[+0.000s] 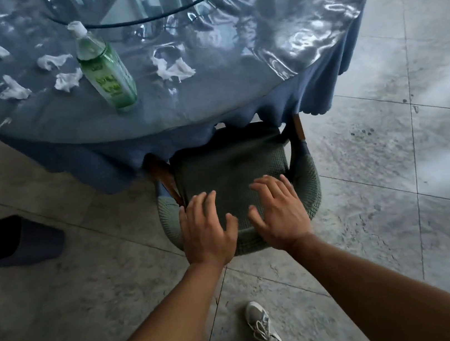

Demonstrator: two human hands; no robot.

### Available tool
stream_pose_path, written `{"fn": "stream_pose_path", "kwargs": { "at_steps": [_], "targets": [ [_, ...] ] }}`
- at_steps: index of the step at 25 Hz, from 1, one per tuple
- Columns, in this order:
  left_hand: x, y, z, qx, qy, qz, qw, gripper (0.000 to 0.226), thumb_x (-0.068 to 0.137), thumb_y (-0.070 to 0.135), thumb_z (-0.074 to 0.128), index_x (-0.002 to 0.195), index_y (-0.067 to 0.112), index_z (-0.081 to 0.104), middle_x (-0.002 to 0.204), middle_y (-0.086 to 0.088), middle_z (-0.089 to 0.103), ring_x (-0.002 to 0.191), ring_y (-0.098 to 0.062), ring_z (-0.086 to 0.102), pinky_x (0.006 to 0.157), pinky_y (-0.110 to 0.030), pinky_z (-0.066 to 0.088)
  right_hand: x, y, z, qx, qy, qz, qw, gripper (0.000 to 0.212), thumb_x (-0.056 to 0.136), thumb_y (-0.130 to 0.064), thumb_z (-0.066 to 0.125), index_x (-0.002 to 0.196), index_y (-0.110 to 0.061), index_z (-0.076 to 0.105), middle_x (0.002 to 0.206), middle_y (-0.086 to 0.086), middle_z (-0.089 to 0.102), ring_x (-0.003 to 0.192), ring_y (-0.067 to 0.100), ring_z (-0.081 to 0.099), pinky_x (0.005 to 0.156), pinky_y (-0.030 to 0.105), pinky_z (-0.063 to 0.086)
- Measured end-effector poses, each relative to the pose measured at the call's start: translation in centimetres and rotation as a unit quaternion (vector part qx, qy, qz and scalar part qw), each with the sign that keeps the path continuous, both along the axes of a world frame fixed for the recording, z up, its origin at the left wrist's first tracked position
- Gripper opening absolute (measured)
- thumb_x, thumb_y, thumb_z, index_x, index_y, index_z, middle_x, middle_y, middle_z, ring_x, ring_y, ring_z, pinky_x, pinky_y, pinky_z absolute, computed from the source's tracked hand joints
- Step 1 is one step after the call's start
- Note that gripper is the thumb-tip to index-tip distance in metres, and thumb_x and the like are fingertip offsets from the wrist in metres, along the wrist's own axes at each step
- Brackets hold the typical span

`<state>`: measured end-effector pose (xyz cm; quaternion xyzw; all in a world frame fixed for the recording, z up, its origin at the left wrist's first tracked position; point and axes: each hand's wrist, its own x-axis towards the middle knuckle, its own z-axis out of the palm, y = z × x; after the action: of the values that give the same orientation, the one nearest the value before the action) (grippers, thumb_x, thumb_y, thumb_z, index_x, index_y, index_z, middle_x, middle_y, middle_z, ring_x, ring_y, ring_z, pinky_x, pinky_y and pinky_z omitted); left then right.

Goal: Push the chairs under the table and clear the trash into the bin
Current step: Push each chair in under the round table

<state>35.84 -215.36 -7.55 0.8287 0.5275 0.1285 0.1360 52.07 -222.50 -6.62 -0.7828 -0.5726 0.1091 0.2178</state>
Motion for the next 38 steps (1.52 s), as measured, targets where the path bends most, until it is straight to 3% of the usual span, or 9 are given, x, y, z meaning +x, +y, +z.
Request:
{"fn": "stream_pose_path", "kwargs": {
  "at_steps": [7, 12, 18, 26, 32, 38],
  "targets": [
    [5.1, 9.8, -0.1, 0.08, -0.025, 0.019, 0.996, 0.068, 0.081, 0.034, 0.05, 0.145, 0.011, 0.048, 0.154, -0.014, 0.043, 0.148, -0.033, 0.03, 0.121, -0.059, 0.019, 4.9, 10.7, 0.0, 0.015, -0.035, 0.012, 0.999, 0.057, 0.093, -0.045, 0.041, 0.142, -0.017, 0.052, 0.153, 0.006, 0.045, 0.152, 0.023, 0.026, 0.126, 0.05, 0.014],
    [8.1, 16.5, -0.4, 0.152, -0.044, 0.018, 0.987, 0.073, 0.076, 0.027, 0.055, 0.147, 0.008, 0.048, 0.155, -0.018, 0.042, 0.149, -0.038, 0.03, 0.121, -0.062, 0.016, 8.0, 17.7, -0.2, 0.054, -0.049, 0.01, 0.997, 0.055, 0.092, -0.041, 0.044, 0.139, -0.014, 0.053, 0.151, 0.009, 0.046, 0.151, 0.025, 0.028, 0.126, 0.051, 0.014],
    [10.4, 22.3, -0.7, 0.169, -0.059, 0.039, 0.983, 0.071, 0.076, 0.027, 0.054, 0.143, 0.006, 0.051, 0.15, -0.019, 0.047, 0.146, -0.038, 0.035, 0.12, -0.062, 0.016, 10.3, 23.9, -0.4, 0.062, -0.054, 0.019, 0.996, 0.051, 0.093, -0.04, 0.042, 0.135, -0.014, 0.054, 0.146, 0.009, 0.047, 0.148, 0.027, 0.032, 0.126, 0.051, 0.014],
    [11.5, 24.1, -0.9, 0.138, -0.064, 0.091, 0.984, 0.066, 0.076, 0.029, 0.05, 0.138, 0.007, 0.056, 0.141, -0.017, 0.056, 0.139, -0.038, 0.044, 0.117, -0.06, 0.025, 11.6, 26.4, -0.3, 0.046, -0.045, 0.021, 0.998, 0.051, 0.093, -0.039, 0.043, 0.135, -0.013, 0.054, 0.143, 0.009, 0.05, 0.146, 0.027, 0.034, 0.126, 0.051, 0.014],
    [12.4, 24.6, -1.6, 0.162, -0.05, 0.112, 0.979, 0.04, 0.079, 0.02, 0.053, 0.112, 0.01, 0.072, 0.131, -0.019, 0.064, 0.132, -0.04, 0.051, 0.117, -0.062, 0.025, 12.3, 27.4, -0.5, 0.041, -0.036, 0.035, 0.998, 0.049, 0.093, -0.04, 0.043, 0.133, -0.013, 0.055, 0.139, 0.008, 0.052, 0.142, 0.027, 0.039, 0.126, 0.05, 0.015],
    [12.6, 24.7, -1.5, 0.155, -0.017, 0.11, 0.982, 0.037, 0.085, 0.02, 0.048, 0.112, 0.009, 0.071, 0.13, -0.021, 0.064, 0.131, -0.041, 0.053, 0.117, -0.063, 0.026, 12.4, 27.7, -0.6, 0.025, -0.022, 0.043, 0.999, 0.046, 0.094, -0.04, 0.045, 0.129, -0.013, 0.056, 0.137, 0.008, 0.052, 0.14, 0.029, 0.039, 0.125, 0.05, 0.016]
  ]
}}
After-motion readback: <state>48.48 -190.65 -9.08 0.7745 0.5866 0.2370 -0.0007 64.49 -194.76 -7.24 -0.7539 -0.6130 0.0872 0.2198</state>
